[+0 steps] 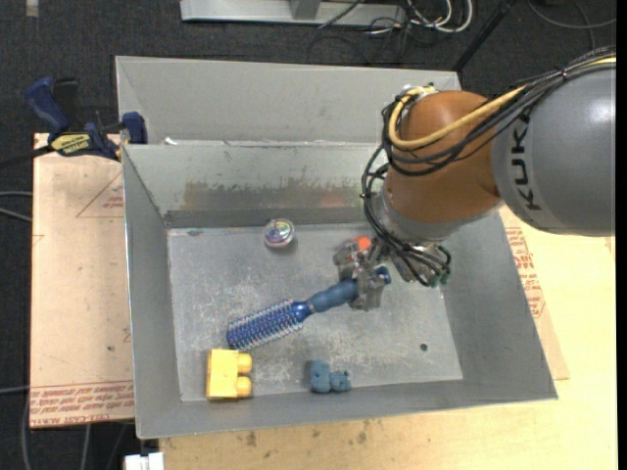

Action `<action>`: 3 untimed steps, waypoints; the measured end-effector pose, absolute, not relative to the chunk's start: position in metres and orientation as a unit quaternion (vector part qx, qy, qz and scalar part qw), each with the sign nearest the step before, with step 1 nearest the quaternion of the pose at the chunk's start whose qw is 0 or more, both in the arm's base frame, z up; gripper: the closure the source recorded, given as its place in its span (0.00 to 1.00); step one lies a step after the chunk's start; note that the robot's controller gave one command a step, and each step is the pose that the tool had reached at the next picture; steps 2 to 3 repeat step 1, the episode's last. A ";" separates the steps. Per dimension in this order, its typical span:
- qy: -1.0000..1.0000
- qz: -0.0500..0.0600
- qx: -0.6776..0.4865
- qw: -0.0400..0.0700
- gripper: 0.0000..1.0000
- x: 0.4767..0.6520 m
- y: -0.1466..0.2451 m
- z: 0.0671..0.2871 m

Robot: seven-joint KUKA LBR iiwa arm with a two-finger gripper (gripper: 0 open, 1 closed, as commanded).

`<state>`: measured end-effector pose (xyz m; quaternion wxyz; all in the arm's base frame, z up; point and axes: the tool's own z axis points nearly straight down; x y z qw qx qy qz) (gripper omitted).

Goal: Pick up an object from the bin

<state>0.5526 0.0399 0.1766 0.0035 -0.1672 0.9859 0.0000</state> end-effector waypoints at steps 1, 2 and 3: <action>0.984 0.000 -0.180 0.003 1.00 0.567 0.038 0.213; 0.984 0.000 -0.180 0.003 1.00 0.567 0.038 0.213; 0.984 0.000 -0.180 0.003 1.00 0.567 0.038 0.213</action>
Offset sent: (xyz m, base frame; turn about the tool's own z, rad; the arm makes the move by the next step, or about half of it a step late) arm 0.0122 -0.0025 0.0348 -0.0276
